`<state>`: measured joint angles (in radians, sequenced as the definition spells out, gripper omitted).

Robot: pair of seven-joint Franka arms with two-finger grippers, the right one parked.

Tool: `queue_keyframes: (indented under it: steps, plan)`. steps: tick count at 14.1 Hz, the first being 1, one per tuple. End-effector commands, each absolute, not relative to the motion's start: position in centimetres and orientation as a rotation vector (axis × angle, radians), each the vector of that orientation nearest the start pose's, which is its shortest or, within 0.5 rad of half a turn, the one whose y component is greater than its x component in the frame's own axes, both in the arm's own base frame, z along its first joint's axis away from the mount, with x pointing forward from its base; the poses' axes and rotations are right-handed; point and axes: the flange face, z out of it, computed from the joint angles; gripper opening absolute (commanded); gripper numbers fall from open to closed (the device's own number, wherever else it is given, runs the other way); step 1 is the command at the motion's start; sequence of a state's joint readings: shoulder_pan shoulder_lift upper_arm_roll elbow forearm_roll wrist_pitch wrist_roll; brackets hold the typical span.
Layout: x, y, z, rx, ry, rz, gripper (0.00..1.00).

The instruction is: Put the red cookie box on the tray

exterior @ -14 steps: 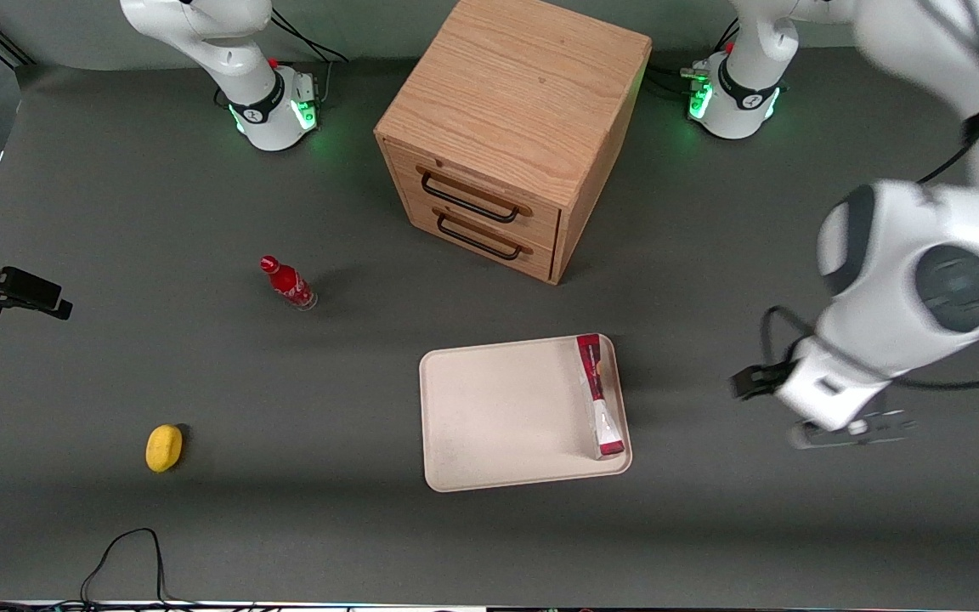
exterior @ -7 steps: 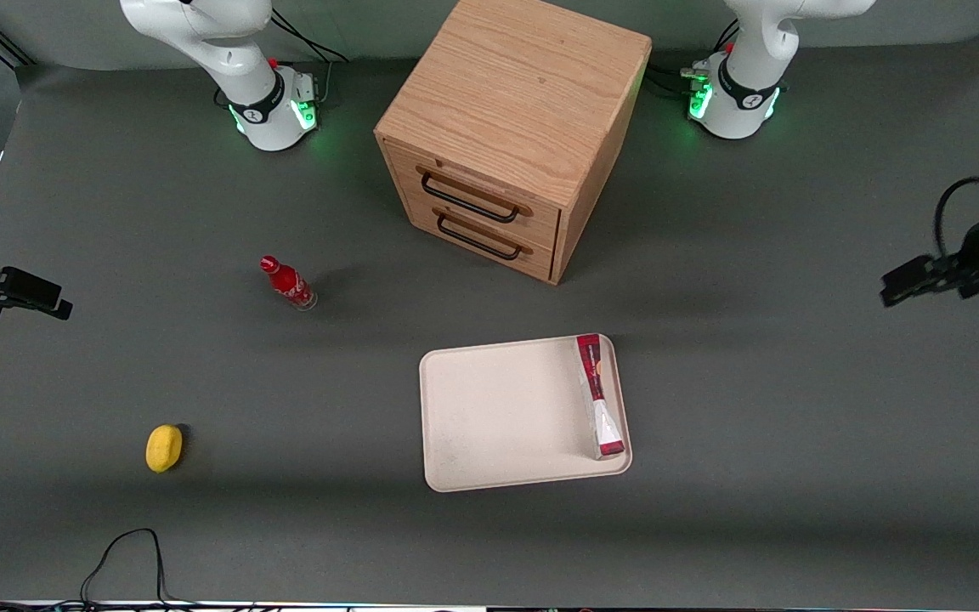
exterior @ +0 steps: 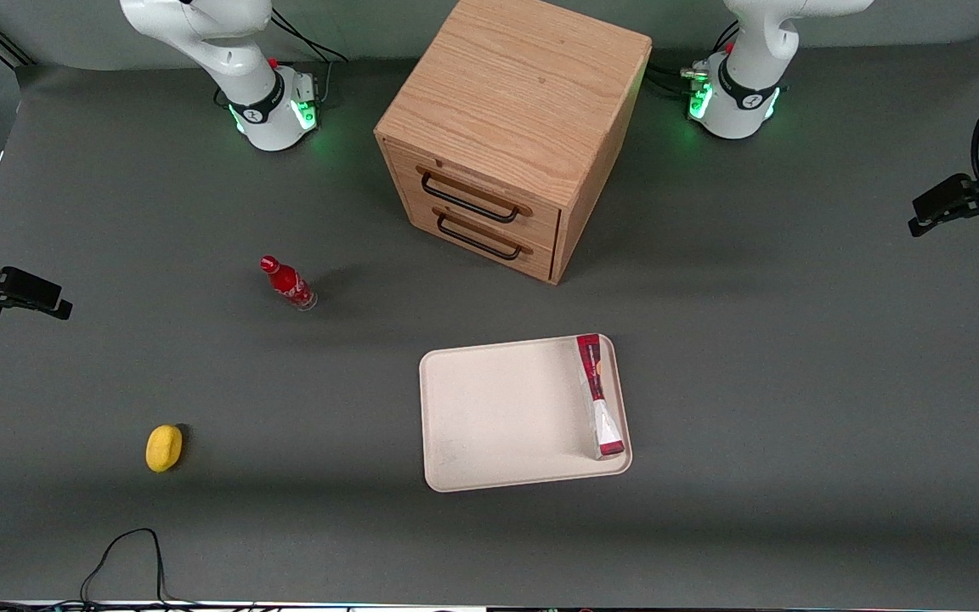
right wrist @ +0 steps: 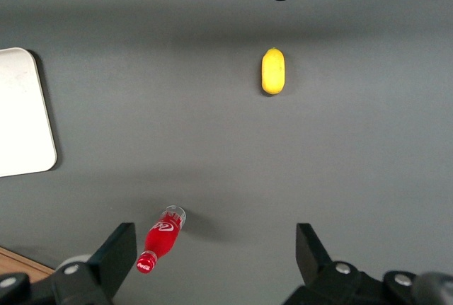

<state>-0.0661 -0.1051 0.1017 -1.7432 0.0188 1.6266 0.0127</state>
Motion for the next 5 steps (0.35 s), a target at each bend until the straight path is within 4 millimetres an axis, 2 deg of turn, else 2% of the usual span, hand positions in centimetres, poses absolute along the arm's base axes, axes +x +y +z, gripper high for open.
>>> queue_keyframes:
  steps: [1, 5]
  plan:
    - [51.58, 0.13, 60.81, -3.102, 0.06, 0.051, 1.0]
    - [51.53, 0.8, 61.23, -3.105, 0.088, 0.042, 1.0]
